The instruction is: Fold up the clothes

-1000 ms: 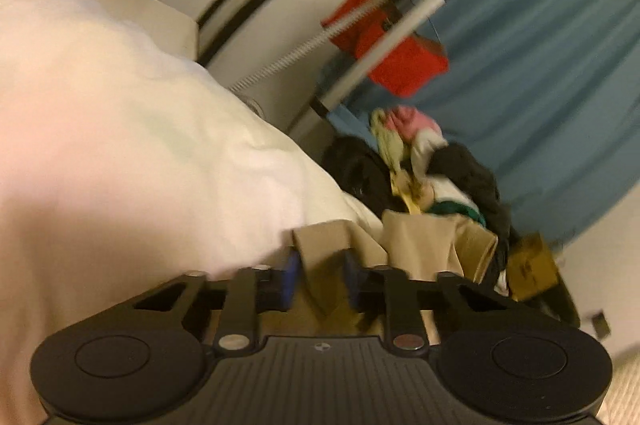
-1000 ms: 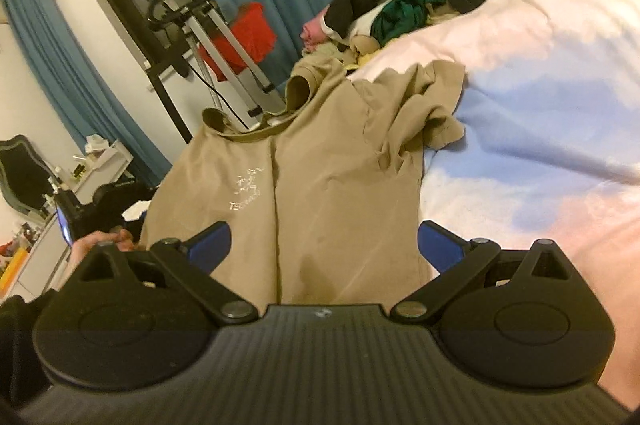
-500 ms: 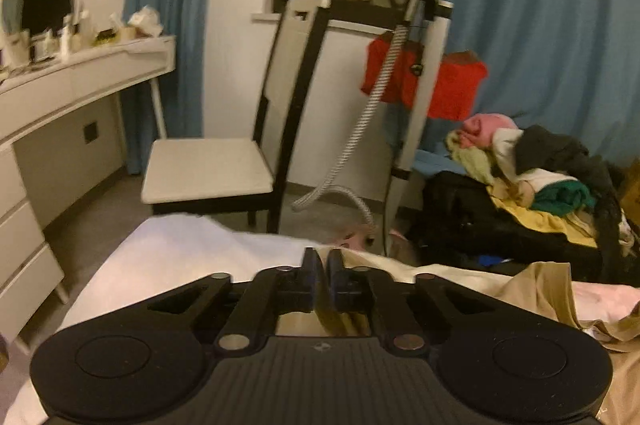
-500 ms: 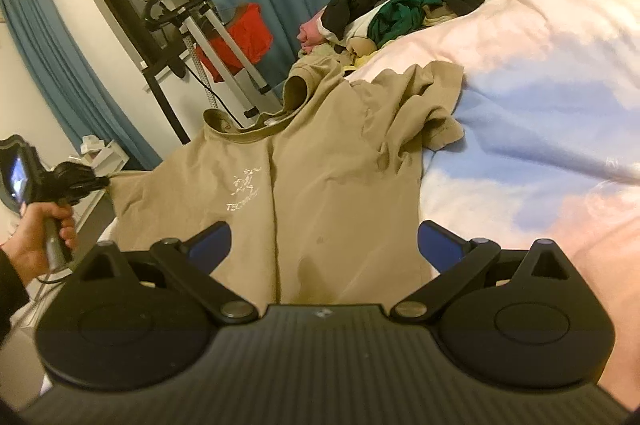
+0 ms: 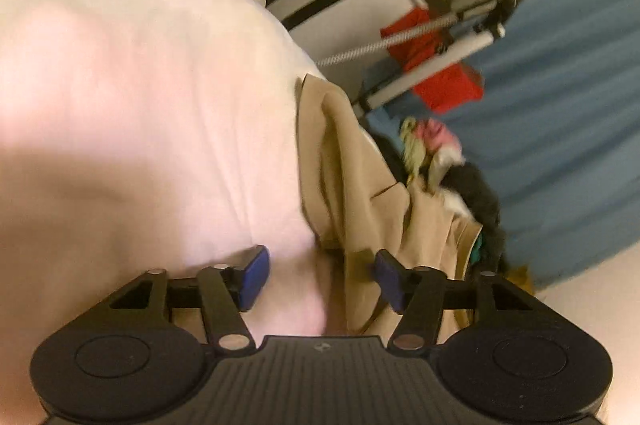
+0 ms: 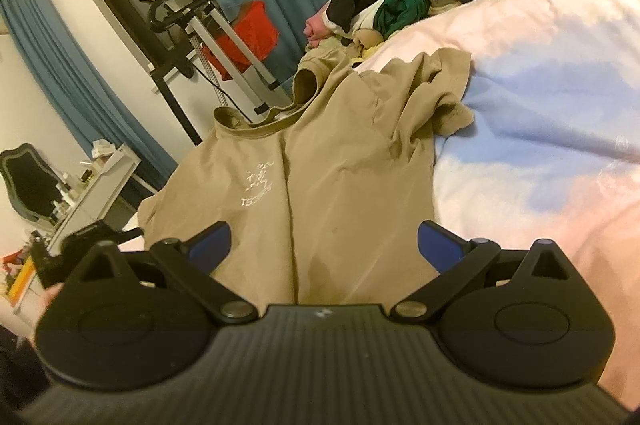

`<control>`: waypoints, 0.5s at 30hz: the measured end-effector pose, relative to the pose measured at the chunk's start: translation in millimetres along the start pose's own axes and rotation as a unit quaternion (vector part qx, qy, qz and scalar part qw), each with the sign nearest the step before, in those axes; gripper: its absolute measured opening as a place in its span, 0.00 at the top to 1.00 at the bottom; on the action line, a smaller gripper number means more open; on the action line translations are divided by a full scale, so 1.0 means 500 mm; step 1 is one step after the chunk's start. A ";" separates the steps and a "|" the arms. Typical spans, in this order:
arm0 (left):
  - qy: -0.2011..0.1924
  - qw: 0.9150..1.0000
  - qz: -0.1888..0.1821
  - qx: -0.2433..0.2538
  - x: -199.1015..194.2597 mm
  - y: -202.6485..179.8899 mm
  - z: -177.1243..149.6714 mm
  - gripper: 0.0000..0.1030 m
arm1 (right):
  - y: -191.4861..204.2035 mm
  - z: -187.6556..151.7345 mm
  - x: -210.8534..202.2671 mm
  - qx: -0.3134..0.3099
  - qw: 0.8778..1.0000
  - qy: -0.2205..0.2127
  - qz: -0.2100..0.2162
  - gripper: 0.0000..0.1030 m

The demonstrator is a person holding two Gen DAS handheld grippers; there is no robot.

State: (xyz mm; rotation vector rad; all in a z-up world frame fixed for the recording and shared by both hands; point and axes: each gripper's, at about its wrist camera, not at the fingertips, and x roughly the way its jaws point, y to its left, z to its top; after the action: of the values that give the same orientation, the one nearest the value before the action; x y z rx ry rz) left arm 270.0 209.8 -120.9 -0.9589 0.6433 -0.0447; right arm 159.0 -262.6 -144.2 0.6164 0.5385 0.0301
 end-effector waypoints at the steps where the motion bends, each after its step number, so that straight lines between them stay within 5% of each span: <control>1: -0.007 1.000 -0.007 -0.008 0.004 -0.003 -0.007 0.23 | 0.000 -0.001 -0.001 0.002 1.000 0.001 0.002 0.02; 4: -0.005 1.000 -0.021 -0.013 0.019 -0.026 -0.020 0.17 | 0.000 -0.001 -0.003 0.004 1.000 0.001 0.003 0.02; 11: 0.101 0.991 -0.032 -0.077 0.038 -0.035 -0.026 0.33 | -0.008 0.001 0.005 0.017 1.000 0.010 0.009 0.02; 15: 0.132 0.986 -0.038 -0.098 0.031 -0.020 -0.044 0.30 | -0.014 0.000 0.007 0.027 0.999 0.017 0.014 0.02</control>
State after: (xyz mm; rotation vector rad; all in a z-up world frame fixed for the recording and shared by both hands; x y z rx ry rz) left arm 273.3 182.6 -129.5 -1.1798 0.8667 -0.1815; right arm 160.9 -267.8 -149.8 0.6772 0.5652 0.0521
